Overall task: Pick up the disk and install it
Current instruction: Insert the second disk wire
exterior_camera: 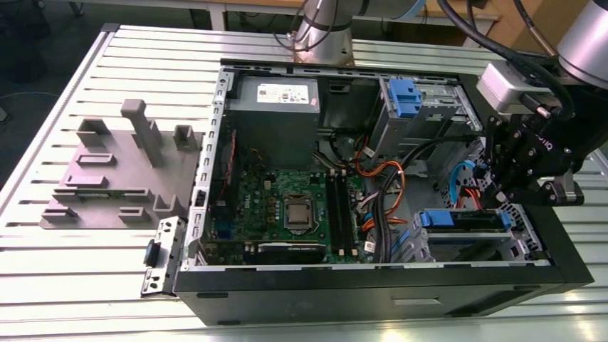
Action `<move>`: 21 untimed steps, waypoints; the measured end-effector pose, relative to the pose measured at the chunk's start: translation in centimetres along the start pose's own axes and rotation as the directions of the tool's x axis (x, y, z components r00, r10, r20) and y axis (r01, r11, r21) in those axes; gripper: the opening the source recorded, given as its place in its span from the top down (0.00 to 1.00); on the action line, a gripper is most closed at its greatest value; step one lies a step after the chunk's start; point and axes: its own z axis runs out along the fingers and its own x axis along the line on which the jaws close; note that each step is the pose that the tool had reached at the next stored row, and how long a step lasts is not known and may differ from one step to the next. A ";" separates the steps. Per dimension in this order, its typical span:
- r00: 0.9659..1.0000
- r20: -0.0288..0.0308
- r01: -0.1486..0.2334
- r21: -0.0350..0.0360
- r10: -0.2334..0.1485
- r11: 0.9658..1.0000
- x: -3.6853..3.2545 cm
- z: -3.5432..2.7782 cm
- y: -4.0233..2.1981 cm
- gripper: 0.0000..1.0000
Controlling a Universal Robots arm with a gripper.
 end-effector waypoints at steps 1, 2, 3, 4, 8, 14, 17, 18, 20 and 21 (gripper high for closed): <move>1.000 0.000 0.000 0.000 0.000 1.000 0.00 0.00 0.02 0.89; 1.000 0.000 0.000 0.000 0.000 1.000 0.00 0.01 0.12 0.89; 1.000 0.000 0.000 0.000 0.000 1.000 -0.01 0.00 0.31 0.89; 1.000 0.000 0.000 0.000 0.000 1.000 -0.01 0.01 0.62 0.89; 1.000 0.000 0.000 0.000 0.000 1.000 -0.04 0.02 1.86 0.89; 1.000 0.000 0.000 0.000 0.000 1.000 -0.04 0.01 1.90 0.89; 1.000 0.000 0.000 0.000 0.000 1.000 0.01 -0.41 1.90 0.89; 1.000 0.000 0.000 0.000 0.000 1.000 0.04 -0.70 1.90 0.89; 1.000 0.000 0.000 0.000 0.000 1.000 0.12 -1.47 1.91 0.89; 1.000 0.000 0.000 0.000 0.000 1.000 0.14 -1.86 1.91 0.89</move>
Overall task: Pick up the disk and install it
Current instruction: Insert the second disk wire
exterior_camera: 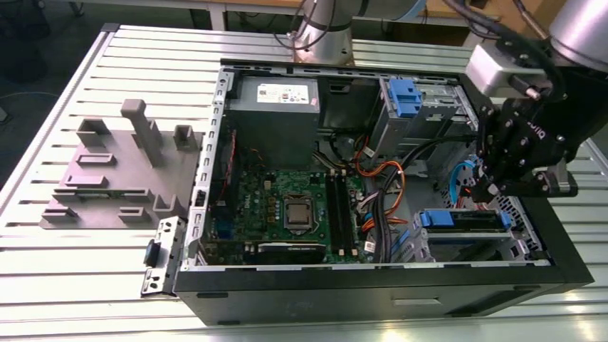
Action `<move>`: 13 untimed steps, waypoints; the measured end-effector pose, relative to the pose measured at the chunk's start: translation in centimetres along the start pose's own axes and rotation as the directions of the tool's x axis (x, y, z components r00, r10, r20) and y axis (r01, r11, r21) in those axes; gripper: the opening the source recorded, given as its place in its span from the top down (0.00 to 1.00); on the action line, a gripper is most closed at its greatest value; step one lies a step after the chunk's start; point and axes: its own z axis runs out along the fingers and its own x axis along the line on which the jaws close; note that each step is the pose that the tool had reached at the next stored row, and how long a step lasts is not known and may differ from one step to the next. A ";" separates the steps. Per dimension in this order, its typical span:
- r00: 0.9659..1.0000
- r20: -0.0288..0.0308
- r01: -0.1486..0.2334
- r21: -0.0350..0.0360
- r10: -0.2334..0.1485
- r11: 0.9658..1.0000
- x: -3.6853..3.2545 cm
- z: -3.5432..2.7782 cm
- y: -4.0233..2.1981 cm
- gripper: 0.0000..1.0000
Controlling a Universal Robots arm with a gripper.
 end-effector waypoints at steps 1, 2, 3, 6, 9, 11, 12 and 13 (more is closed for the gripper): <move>1.000 0.000 0.000 0.000 0.000 1.000 0.03 -0.38 0.00 0.89; 1.000 0.000 0.000 0.000 0.000 1.000 0.04 -0.72 0.00 0.89; 1.000 0.000 0.000 0.000 0.000 1.000 0.03 -1.04 0.00 0.89; 1.000 0.000 0.000 0.000 0.000 1.000 -0.14 -1.76 0.00 0.89; 1.000 -0.003 0.000 0.000 0.000 1.000 -0.65 -1.97 -0.01 0.89; 1.000 -0.007 0.000 0.000 0.000 1.000 -1.21 -2.02 -0.03 0.89; 1.000 -0.009 0.000 0.000 0.000 1.000 -1.52 -2.06 -0.04 0.89; 1.000 -0.010 0.000 0.000 0.000 1.000 -1.83 -2.09 -0.06 0.89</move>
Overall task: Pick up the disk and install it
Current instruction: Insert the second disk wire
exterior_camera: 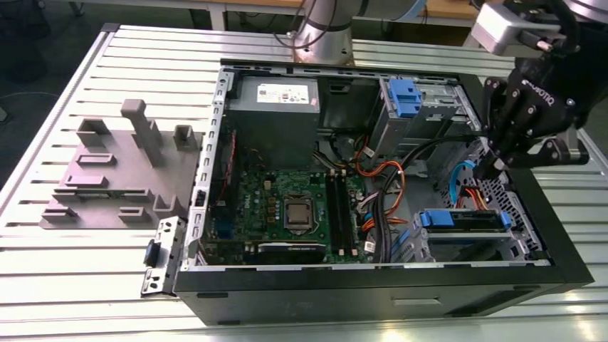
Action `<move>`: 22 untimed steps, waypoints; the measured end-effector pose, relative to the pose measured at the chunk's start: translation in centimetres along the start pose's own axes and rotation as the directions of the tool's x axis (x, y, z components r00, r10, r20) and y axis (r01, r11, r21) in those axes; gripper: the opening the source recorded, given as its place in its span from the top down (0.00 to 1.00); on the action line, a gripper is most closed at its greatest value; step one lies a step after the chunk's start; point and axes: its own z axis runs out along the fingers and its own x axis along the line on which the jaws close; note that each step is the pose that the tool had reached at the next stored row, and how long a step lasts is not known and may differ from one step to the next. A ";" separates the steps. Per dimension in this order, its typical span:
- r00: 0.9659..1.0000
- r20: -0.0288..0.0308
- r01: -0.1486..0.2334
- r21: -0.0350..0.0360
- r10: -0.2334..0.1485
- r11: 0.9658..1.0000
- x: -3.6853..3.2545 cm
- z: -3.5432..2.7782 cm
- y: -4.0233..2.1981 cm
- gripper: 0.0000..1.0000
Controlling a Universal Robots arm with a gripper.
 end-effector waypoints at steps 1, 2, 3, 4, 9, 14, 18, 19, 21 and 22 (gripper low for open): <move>1.000 -0.001 0.000 0.000 0.000 1.000 -0.27 -0.03 -0.02 0.89; 1.000 -0.003 0.000 0.000 0.000 1.000 -0.56 -0.06 -0.04 0.89; 1.000 -0.004 0.000 0.000 0.000 1.000 -0.84 -0.10 -0.07 0.89; 1.000 -0.005 0.000 -0.001 0.000 1.000 -1.08 -0.13 -0.13 0.89; 1.000 -0.010 0.000 -0.002 0.000 1.000 -1.49 -0.15 -0.25 0.89; 1.000 -0.012 0.000 -0.002 0.000 1.000 -1.75 0.10 -0.31 0.89; 1.000 -0.014 0.000 -0.002 0.000 1.000 -1.95 0.32 -0.31 0.76; 1.000 -0.015 0.000 -0.002 0.000 1.000 -2.00 0.38 -0.32 0.76; 1.000 -0.016 0.000 -0.002 0.000 1.000 -2.09 0.52 -0.33 0.76; 1.000 -0.017 0.000 -0.002 0.000 1.000 -2.12 0.59 -0.33 0.76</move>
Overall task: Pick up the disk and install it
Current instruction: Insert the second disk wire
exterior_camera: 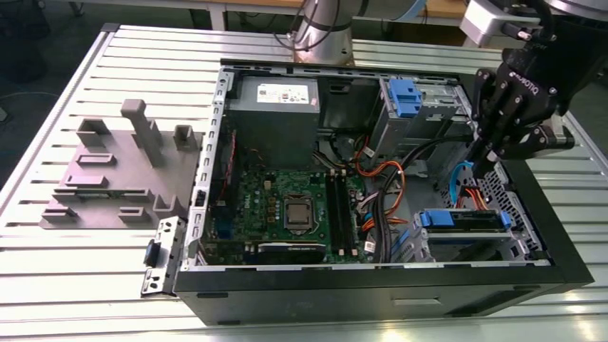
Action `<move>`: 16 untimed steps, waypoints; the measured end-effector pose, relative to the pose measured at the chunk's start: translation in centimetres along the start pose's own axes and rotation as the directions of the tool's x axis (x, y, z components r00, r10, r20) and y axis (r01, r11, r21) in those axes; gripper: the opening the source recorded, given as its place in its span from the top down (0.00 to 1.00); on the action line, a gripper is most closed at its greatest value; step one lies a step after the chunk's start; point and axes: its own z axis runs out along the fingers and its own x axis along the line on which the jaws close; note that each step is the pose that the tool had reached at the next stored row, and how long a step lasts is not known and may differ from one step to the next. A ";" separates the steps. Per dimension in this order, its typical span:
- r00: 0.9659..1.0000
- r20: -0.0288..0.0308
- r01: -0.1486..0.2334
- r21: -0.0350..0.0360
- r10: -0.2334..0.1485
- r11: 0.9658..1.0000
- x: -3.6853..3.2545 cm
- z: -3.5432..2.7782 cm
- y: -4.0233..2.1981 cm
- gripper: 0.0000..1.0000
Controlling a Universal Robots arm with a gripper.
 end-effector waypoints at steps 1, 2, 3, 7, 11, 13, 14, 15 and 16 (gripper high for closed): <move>1.000 -0.002 0.000 0.000 0.000 1.000 -0.02 0.06 0.00 0.76; 1.000 -0.005 0.000 0.000 0.000 1.000 -0.04 0.12 0.00 0.76; 1.000 -0.008 0.000 0.000 0.000 1.000 -0.06 0.18 0.00 0.76; 1.000 -0.021 0.000 0.000 0.000 1.000 -0.12 0.51 -0.01 0.76; 1.000 -0.028 0.000 0.000 0.000 1.000 -0.18 0.85 -0.01 0.76; 0.999 -0.033 0.000 0.000 0.000 1.000 -0.22 0.98 -0.01 0.76; 0.999 -0.035 0.000 0.000 0.000 1.000 -0.23 1.05 -0.02 0.76; 0.999 -0.037 0.000 0.000 0.000 1.000 -0.24 1.10 -0.02 0.78; 0.999 -0.038 0.000 0.000 0.000 1.000 -0.25 1.14 -0.02 0.78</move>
